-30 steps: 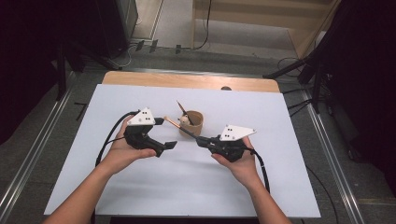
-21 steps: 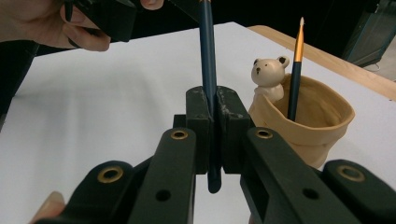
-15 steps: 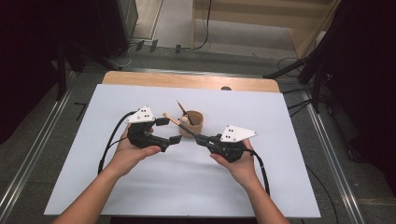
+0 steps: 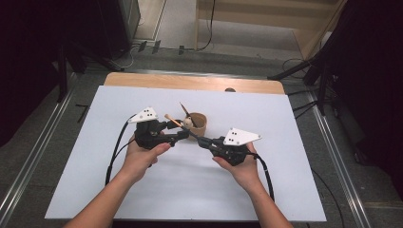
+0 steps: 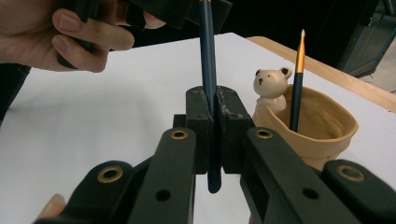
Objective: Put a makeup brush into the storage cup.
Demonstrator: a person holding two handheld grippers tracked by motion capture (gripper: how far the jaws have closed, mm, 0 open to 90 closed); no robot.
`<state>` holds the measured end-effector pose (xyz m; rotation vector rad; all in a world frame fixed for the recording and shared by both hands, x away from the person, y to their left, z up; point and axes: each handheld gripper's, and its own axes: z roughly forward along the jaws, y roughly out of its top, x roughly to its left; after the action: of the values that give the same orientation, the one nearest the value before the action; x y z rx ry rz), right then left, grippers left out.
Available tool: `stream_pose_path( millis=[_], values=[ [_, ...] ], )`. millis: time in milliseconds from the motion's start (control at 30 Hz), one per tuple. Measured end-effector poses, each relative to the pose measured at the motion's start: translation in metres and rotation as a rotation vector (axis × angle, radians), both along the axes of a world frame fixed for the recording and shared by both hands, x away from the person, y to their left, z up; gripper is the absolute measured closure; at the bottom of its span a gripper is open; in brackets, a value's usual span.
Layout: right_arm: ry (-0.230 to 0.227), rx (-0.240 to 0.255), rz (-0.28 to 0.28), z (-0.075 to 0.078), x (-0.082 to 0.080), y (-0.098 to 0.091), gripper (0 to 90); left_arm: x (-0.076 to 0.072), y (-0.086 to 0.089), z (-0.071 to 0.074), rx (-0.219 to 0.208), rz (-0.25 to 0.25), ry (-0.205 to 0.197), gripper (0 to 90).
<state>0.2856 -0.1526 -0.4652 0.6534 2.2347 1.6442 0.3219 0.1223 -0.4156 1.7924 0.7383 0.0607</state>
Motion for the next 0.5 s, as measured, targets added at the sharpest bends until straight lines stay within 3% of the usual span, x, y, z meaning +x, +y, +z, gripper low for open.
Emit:
stream_pose_path(
  millis=[200, 367, 433, 500],
  values=[
    [-0.009, 0.006, -0.001, 0.0, 0.0, -0.001, 86.0, 0.004, 0.001, -0.001, -0.065, 0.012, 0.063, 60.5],
    [-0.013, 0.001, -0.002, 0.001, 0.0, -0.002, 86.0, 0.009, 0.005, -0.003, -0.136, -0.014, 0.124, 68.4],
    [-0.017, -0.001, 0.002, 0.0, 0.0, -0.002, 86.1, 0.01, 0.007, -0.003, -0.181, -0.036, 0.143, 72.0],
    [-0.018, -0.009, 0.014, 0.0, 0.0, -0.001, 86.0, 0.012, 0.009, -0.004, -0.257, -0.095, 0.174, 80.6]
  ],
)
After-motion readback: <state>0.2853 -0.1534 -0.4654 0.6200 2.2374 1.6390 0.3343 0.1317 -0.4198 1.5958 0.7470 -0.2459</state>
